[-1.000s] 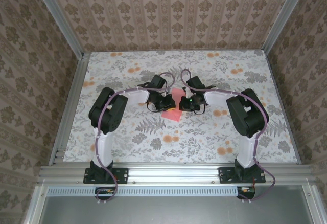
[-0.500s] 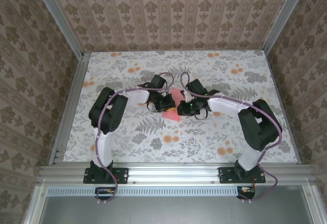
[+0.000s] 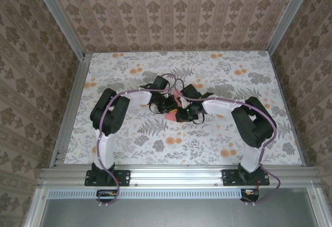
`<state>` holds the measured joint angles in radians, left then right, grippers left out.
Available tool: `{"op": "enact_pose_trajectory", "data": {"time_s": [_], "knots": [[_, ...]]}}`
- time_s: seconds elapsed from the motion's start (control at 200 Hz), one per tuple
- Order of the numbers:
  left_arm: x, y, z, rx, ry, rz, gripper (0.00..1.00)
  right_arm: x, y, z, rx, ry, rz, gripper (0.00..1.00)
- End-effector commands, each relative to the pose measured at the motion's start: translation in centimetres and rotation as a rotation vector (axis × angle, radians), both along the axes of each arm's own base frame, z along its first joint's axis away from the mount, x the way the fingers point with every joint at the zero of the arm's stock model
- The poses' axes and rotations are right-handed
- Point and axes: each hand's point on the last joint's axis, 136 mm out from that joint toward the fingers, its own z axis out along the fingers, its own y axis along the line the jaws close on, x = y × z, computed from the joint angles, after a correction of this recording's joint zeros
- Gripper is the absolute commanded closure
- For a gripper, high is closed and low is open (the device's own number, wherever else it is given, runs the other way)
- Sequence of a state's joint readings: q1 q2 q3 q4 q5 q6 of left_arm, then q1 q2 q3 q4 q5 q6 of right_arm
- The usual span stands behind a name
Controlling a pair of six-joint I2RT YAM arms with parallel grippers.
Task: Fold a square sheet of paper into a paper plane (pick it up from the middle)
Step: Fold the triangle a second time at the center of the table.
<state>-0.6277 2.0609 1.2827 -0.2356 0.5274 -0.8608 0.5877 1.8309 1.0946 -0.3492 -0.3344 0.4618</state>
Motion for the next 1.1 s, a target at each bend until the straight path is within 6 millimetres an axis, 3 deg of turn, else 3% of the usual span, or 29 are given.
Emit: {"op": "enact_pose_trajectory", "data": {"time_s": [0.0,0.755,1.095], "knots": [[-3.2,2.8,-5.3,0.175,0.146,0.016,0.89,0.7,-0.3,-0.4,-0.062,-0.01,0.005,0.86],[-3.2,2.7,-5.2,0.178,0.147,0.012,0.89,0.5,0.1,-1.4,-0.117,0.042,0.008,0.85],[-3.2,3.1,-5.4,0.187,0.149,0.015,0.89,0.2,-1.4,-2.0,-0.181,0.036,-0.009,0.85]]}}
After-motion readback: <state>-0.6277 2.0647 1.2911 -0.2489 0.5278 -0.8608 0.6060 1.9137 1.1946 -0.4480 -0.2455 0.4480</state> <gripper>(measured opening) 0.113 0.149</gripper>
